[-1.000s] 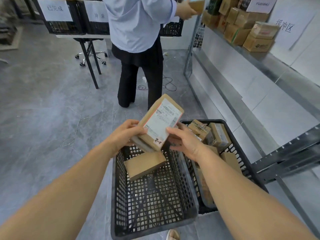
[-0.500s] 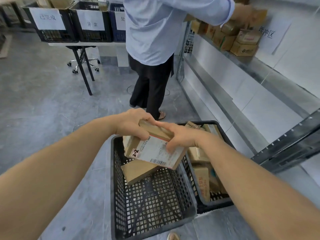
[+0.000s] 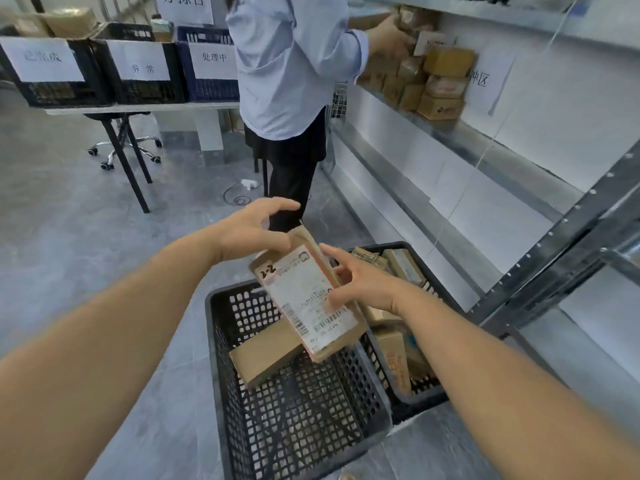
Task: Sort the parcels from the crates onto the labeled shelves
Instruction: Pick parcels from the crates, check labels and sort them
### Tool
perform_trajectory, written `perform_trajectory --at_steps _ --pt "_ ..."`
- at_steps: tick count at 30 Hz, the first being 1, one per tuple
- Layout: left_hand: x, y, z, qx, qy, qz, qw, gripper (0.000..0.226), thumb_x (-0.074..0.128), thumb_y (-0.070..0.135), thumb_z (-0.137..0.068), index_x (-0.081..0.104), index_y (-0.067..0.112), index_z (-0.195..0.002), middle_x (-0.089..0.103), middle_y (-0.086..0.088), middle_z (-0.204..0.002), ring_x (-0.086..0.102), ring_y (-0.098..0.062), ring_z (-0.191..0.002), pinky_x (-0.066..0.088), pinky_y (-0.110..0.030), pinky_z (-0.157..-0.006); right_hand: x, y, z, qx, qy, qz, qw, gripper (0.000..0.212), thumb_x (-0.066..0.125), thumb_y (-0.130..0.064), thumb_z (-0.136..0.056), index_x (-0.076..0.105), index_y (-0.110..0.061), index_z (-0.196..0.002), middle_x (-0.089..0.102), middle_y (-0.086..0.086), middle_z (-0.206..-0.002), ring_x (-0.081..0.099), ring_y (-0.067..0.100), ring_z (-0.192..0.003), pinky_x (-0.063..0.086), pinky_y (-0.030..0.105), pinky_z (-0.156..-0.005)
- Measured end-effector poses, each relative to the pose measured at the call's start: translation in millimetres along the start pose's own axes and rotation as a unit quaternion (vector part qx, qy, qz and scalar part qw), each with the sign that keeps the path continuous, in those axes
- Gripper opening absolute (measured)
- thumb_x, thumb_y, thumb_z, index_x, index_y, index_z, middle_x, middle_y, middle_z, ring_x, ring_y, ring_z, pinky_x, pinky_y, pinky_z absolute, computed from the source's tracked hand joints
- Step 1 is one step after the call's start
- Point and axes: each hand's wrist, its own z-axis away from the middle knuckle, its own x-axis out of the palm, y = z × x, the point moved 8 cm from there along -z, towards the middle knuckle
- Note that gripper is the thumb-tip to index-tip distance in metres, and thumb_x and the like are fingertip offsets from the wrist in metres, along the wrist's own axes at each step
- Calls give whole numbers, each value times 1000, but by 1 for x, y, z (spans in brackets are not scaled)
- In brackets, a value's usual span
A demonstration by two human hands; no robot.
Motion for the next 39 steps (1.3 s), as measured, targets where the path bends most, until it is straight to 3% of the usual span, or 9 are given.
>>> perform_trajectory --at_steps 2,5,9,13,15,18,27,31,39 --pt "-8 -10 -1 4 59 81 995 86 71 44 -67 32 41 -143 27 7 -153 25 -17 -139 26 -43 -113 -15 8 6 -9 66 -83 994 100 80 -22 -65 26 -46 -146 60 -2 -123 61 17 -111 49 46 -99" --pt "16 -20 -4 3 51 144 988 95 76 44 -74 18 39 -149 18 3 -159 17 -16 -145 20 -42 -114 -37 17 19 -31 142 -180 973 96 79 -23 -58 35 -41 -142 66 6 -118 67 25 -106 53 51 -93" --pt "70 -13 -10 2 -30 166 986 109 77 55 -67 10 39 -151 19 0 -158 21 -17 -144 22 -39 -113 -57 24 39 -54 219 -245 943 89 75 -16 -60 40 -32 -140 72 0 -105 71 22 -97 57 44 -85" --pt "105 8 -16 13 -112 239 964 131 80 71 -41 12 42 -150 41 0 -146 42 -18 -132 34 -43 -109 -70 31 65 -66 259 -262 927 82 79 -22 -55 46 -36 -128 73 2 -106 70 25 -99 57 46 -86" --pt "117 24 -20 36 -130 262 956 125 84 59 -43 21 37 -148 57 1 -130 57 -18 -118 44 -44 -103 -78 36 81 -61 277 -263 922 90 81 -30 -51 44 -34 -132 68 10 -117 68 28 -104 54 50 -91" --pt "127 53 -23 72 -132 291 945 99 76 41 -51 32 33 -139 70 0 -109 68 -16 -100 56 -28 -81 -89 42 106 -75 282 -248 924 86 82 -27 -54 42 -41 -129 62 11 -127 61 29 -116 51 50 -96" --pt "184 145 -25 126 -171 288 934 90 68 39 -58 38 27 -142 68 0 -120 66 -21 -107 53 -31 -84 -116 69 215 -109 326 -186 921 93 79 -24 -58 32 -60 -129 56 -2 -134 53 16 -125 40 48 -108" --pt "237 199 -17 148 -209 284 924 89 69 38 -59 38 27 -142 65 -3 -124 63 -24 -112 50 -39 -90 -140 92 288 -109 384 -172 901 90 75 -9 -63 34 -52 -130 63 -8 -119 61 6 -111 49 41 -101" --pt "357 298 6 190 -253 234 919 79 66 45 -63 39 39 -136 66 3 -122 62 -18 -112 47 -42 -98 -172 162 431 -92 476 -175 857 94 73 -10 -61 32 -42 -139 62 -8 -120 60 4 -109 55 20 -77"
